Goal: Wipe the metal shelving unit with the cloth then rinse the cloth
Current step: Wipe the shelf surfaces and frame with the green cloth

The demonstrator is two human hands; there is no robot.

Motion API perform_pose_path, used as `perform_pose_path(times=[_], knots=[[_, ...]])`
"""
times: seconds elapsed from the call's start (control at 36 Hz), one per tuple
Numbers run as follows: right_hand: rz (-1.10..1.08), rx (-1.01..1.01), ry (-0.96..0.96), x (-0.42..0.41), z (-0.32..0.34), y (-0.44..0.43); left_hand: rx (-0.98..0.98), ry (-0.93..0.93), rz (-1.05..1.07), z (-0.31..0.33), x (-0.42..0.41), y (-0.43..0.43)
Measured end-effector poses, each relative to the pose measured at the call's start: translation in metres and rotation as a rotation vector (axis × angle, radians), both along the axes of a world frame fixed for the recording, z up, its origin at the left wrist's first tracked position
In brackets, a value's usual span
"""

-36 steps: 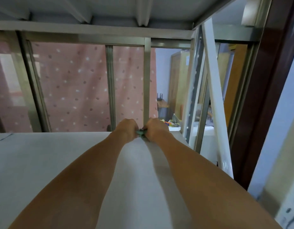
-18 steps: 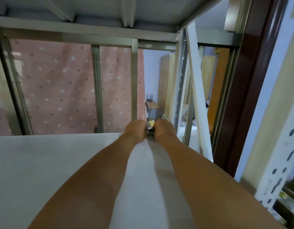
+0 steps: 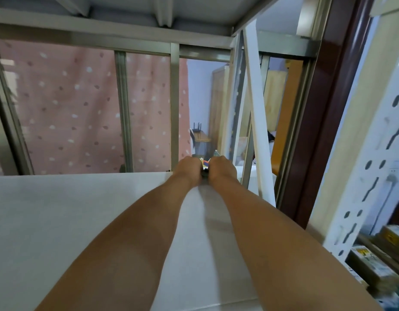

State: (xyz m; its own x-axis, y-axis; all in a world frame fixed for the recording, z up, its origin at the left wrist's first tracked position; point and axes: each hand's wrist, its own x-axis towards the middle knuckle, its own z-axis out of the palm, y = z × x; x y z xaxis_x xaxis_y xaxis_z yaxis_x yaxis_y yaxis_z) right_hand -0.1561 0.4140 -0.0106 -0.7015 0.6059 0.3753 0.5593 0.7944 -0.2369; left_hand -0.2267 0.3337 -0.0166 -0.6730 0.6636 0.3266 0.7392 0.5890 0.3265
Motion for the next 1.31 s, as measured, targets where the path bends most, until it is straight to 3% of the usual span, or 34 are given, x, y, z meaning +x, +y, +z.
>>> perform_pose_path(times=[0.53,1.03,1.31], knots=[[0.02,0.006,-0.06,0.069,0.0,-0.04,-0.035,-0.02,0.037,0.008,0.088,-0.048],[0.006,0.131,-0.22,0.199,0.007,-0.136,-0.002,-0.022,-0.086,0.0,0.196,-0.141],[-0.019,0.114,-0.219,0.256,0.004,-0.162,-0.023,0.023,-0.147,-0.003,0.237,-0.175]])
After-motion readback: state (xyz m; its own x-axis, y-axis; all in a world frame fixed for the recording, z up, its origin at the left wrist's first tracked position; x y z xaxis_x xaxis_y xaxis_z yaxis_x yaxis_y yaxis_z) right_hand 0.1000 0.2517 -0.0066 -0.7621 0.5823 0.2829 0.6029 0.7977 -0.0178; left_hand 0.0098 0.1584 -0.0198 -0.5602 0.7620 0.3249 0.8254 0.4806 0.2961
